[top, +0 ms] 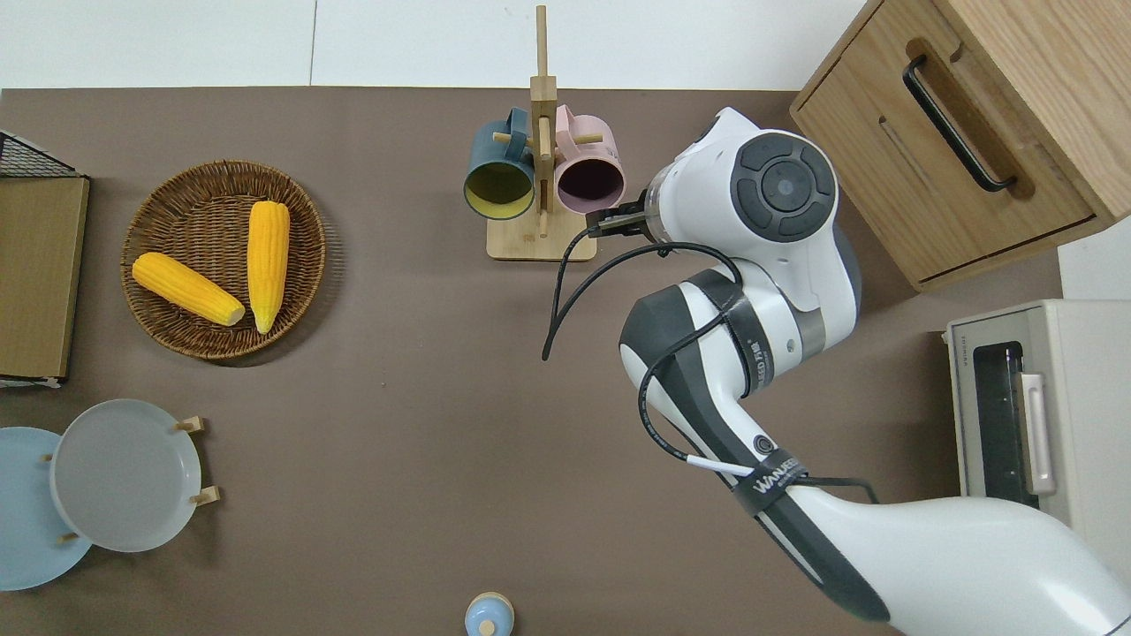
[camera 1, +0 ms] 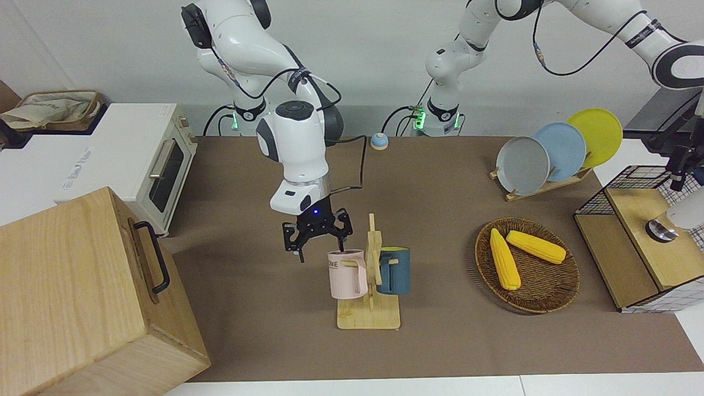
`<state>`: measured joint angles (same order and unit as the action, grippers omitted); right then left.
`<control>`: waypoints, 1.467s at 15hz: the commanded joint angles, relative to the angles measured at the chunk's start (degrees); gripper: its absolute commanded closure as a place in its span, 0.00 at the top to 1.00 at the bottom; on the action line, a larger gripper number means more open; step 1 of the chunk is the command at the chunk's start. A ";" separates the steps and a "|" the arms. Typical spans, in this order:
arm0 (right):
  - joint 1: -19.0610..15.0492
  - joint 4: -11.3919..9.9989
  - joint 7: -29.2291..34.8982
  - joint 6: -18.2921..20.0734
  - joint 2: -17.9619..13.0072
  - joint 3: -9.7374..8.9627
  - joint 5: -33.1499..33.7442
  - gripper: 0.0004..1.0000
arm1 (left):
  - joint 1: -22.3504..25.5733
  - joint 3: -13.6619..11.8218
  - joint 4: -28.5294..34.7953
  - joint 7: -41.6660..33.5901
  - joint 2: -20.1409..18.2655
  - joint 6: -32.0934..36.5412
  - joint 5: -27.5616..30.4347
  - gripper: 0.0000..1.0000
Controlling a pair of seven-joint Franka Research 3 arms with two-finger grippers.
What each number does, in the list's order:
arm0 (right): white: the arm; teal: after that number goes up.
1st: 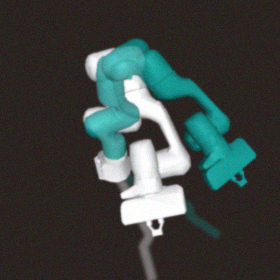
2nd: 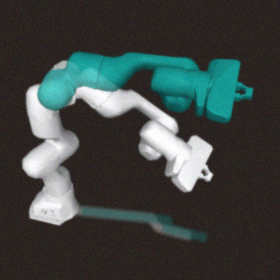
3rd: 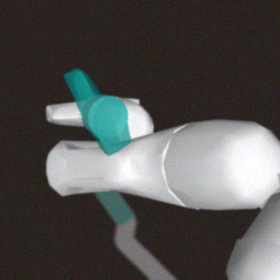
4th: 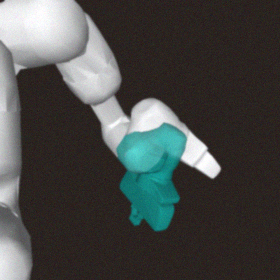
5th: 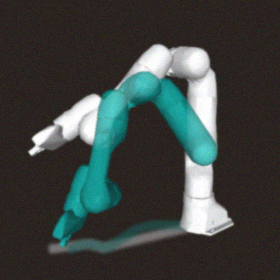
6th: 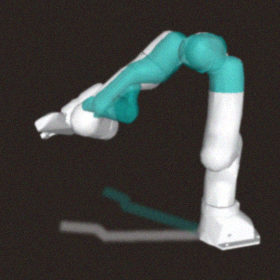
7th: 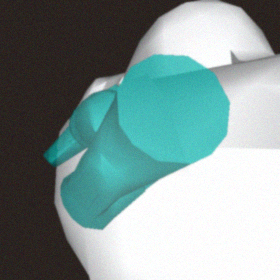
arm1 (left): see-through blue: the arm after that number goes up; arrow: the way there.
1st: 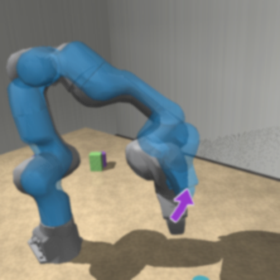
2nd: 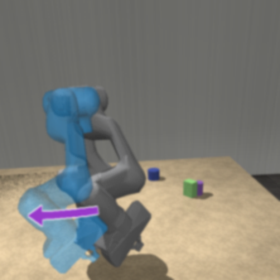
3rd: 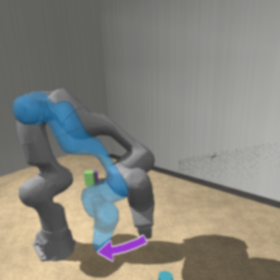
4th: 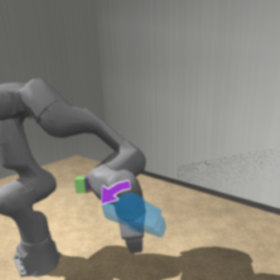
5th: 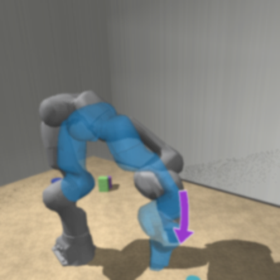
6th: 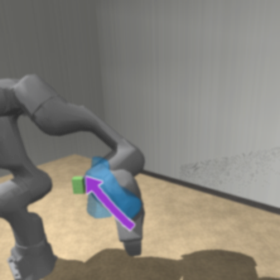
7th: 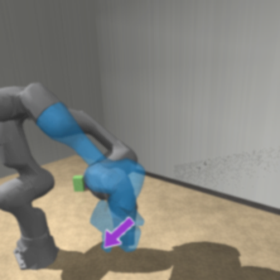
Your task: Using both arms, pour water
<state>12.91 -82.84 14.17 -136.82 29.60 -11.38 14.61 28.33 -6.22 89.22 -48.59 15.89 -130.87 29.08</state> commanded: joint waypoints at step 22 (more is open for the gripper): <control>-0.60 1.19 -1.25 -3.64 0.02 -0.05 5.34 0.00 | -0.12 3.49 -1.24 -8.72 5.73 -9.41 11.26 0.00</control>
<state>13.16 -82.02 13.68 -141.19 30.58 -11.19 19.40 28.22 -3.28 89.30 -58.06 21.37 -139.43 39.23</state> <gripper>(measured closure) 0.943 0.366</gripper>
